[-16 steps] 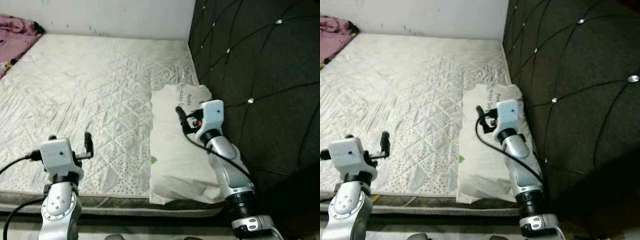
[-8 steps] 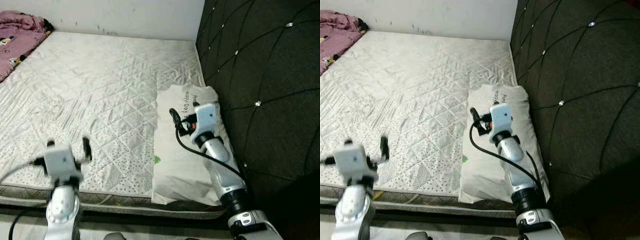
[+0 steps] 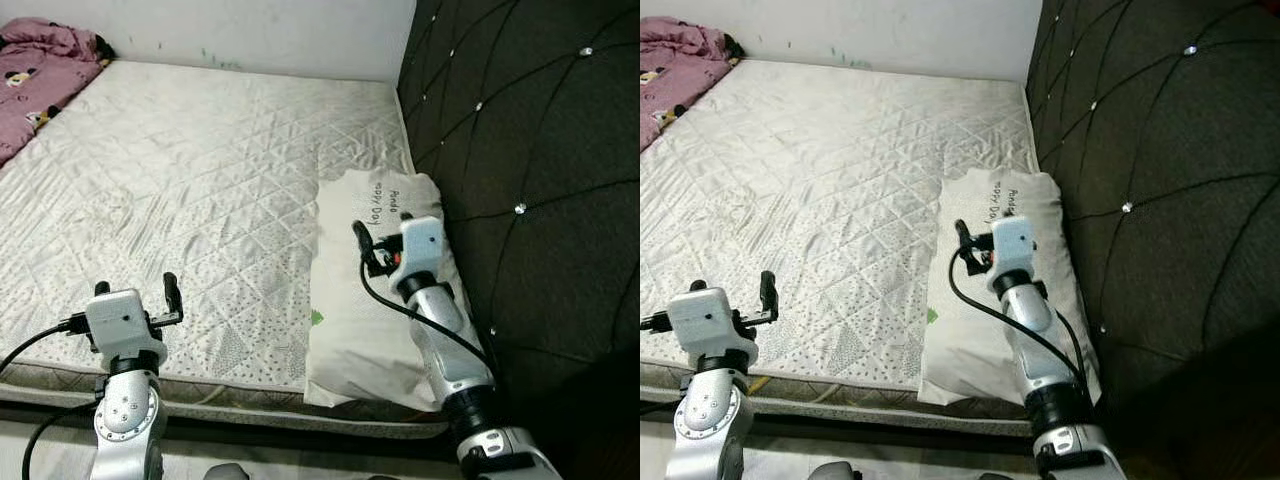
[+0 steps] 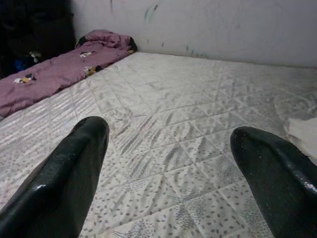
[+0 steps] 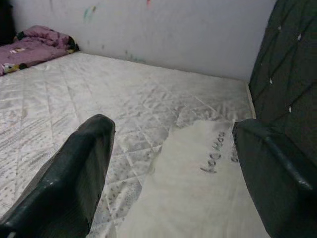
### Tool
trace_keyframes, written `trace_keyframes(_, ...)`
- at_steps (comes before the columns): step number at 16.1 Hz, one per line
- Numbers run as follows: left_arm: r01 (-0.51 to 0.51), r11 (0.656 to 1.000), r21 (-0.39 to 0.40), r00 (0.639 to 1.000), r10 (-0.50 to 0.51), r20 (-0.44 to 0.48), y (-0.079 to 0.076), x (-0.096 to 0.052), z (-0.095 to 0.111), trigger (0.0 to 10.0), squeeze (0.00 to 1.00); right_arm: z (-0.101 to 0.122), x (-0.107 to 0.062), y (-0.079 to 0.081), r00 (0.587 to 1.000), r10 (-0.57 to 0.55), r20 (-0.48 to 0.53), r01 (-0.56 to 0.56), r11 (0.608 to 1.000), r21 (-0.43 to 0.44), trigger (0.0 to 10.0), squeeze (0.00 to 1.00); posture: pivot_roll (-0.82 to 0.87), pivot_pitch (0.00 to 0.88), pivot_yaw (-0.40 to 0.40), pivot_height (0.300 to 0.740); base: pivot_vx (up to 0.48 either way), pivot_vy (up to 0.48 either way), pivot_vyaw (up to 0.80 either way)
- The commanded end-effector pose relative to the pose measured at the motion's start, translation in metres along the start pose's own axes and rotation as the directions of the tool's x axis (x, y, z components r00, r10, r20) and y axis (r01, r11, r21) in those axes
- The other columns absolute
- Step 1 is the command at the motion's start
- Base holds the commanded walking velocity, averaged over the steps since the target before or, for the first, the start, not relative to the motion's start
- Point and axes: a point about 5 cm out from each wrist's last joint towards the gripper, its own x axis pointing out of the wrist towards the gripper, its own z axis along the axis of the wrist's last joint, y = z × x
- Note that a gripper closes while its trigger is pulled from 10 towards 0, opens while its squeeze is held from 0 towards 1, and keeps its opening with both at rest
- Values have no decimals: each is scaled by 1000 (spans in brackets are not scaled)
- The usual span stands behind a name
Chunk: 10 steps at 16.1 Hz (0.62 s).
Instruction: Clean up the room
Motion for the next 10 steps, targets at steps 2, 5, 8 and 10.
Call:
trace_keyframes(2,6,1000,-7,1000,-6,16,0,2,3,10000,0,4,2,-4,1000,-26,5,26,1000,11,10000,0,6,0,-63,740,0,0,-656)
trace_keyframes(5,11,1000,-14,1000,-10,11,-1,4,2,10000,0,6,6,-3,1000,-24,1,24,1000,14,10000,0,10,0,-67,740,0,0,-800)
trace_keyframes(8,23,1000,4,1000,-23,-5,-2,5,3,10000,0,4,4,1,1000,-29,-8,30,999,21,10000,0,11,0,-52,740,0,0,-800)
trace_keyframes(10,48,999,-11,999,-48,-15,-3,3,2,10000,0,3,2,2,999,-42,-10,42,999,3,10000,0,4,0,-43,740,0,0,-341)
